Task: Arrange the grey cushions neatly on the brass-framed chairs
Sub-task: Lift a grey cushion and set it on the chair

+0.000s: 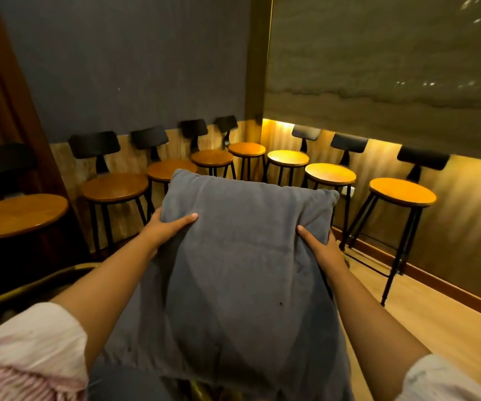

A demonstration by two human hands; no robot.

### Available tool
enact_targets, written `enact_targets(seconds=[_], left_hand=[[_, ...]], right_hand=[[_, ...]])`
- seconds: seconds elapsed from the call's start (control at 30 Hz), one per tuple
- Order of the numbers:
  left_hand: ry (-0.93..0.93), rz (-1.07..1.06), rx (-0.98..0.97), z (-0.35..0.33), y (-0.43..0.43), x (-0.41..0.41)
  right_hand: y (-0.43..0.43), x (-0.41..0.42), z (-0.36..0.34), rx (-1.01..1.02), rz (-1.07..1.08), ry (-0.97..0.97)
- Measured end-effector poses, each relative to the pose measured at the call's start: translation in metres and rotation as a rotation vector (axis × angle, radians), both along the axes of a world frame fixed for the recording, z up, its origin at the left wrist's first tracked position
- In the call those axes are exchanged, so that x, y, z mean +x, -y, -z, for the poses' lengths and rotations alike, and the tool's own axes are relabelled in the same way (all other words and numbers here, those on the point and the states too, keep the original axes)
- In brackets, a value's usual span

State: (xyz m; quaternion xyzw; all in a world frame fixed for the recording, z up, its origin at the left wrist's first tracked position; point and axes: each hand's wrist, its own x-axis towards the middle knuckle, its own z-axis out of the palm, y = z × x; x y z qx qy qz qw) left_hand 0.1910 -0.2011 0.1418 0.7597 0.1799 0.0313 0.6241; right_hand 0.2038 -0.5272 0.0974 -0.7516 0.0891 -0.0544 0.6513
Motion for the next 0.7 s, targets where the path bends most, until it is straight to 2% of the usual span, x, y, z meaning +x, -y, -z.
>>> enact_targets(seconds=[0.47, 0.7], left_hand=[[-0.050, -0.016, -0.035, 0.016, 0.081, 0.205], [-0.102, -0.085, -0.018, 0.024, 0.098, 0.293]], right_hand=[[0.073, 0.206, 0.000, -0.033, 0.035, -0.124], [0.092, 0.327, 0.006, -0.040, -0.071, -0.187]])
